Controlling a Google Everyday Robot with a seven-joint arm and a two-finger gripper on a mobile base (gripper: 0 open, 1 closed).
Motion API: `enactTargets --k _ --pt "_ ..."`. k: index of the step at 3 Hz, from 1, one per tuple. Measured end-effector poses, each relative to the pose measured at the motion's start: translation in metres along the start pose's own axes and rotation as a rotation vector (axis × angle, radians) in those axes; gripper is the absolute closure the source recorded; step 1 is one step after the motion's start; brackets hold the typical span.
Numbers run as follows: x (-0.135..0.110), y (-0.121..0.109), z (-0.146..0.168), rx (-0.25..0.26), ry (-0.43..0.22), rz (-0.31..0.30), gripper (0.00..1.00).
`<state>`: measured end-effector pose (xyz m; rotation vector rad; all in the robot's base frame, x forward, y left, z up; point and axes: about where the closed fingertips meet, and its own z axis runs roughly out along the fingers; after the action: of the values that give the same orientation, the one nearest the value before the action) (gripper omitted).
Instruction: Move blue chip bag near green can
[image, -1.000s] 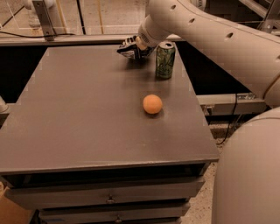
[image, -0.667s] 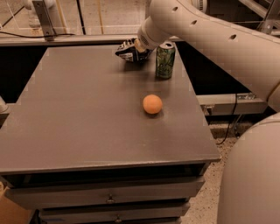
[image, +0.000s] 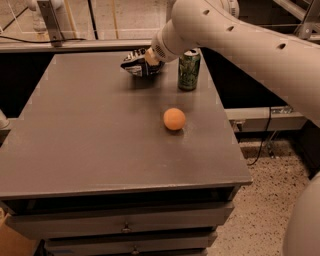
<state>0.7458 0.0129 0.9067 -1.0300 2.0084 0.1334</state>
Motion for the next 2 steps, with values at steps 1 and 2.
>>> enactTargets --k 1,2 --pt "-0.004 0.024 -0.016 -0.029 -0.027 -0.001 1.00" --pt "0.003 0.045 -0.031 -0.051 -0.037 0.019 1.00"
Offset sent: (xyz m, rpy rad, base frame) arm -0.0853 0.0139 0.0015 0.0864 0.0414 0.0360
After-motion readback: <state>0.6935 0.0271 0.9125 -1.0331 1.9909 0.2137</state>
